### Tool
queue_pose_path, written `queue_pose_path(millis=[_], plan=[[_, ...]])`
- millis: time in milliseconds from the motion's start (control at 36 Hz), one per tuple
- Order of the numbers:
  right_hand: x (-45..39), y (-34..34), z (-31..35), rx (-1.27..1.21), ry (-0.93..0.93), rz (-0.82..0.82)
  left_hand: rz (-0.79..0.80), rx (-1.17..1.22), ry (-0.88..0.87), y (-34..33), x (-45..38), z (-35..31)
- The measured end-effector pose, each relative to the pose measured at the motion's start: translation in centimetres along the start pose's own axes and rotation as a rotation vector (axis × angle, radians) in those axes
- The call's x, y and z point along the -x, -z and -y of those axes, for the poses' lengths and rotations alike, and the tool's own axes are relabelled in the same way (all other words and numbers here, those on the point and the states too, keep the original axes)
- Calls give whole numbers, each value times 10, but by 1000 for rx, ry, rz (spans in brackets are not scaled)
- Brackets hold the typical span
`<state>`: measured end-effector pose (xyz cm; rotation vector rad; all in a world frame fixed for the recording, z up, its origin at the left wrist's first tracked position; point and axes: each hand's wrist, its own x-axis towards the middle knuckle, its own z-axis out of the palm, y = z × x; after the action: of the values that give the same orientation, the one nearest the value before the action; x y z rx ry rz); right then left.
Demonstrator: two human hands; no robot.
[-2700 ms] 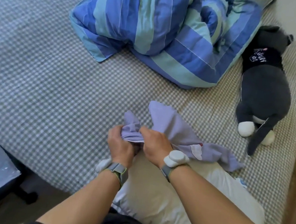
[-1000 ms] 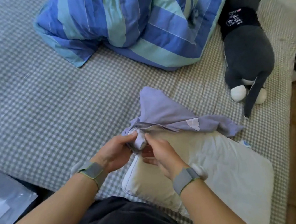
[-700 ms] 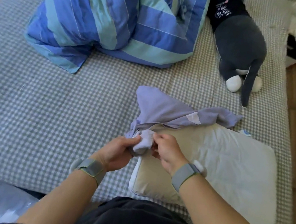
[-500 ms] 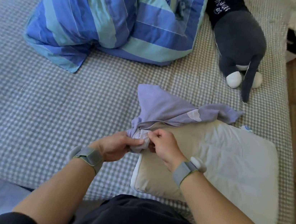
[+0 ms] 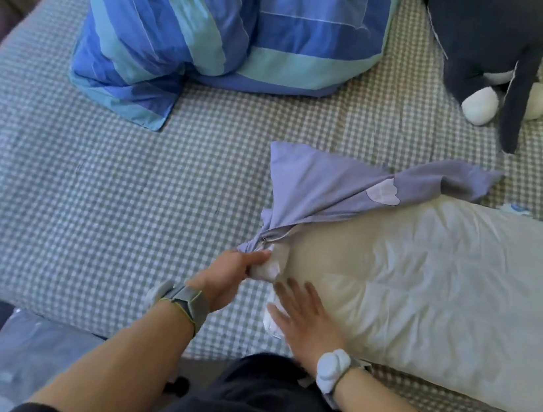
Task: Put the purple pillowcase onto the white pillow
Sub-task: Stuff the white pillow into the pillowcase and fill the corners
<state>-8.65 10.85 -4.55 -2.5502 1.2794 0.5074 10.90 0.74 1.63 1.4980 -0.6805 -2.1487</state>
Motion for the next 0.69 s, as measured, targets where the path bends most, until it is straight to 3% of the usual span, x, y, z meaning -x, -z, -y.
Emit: queue_pose_path(millis=[222, 361, 445, 556, 695], plan=[[11, 44, -50, -204, -525, -348, -72, 8, 29, 2, -6, -16], [32, 108, -101, -521, -894, -625, -61, -42, -12, -21, 5, -26], [27, 142, -98, -522, -761, -705, 1, 58, 7, -41, 16, -32], [5, 138, -73, -581, -587, -484, 115, 58, 27, -62, 26, -36], [-2, 129, -70, -581, -628, -468, -7, -25, -21, -71, 33, -35]])
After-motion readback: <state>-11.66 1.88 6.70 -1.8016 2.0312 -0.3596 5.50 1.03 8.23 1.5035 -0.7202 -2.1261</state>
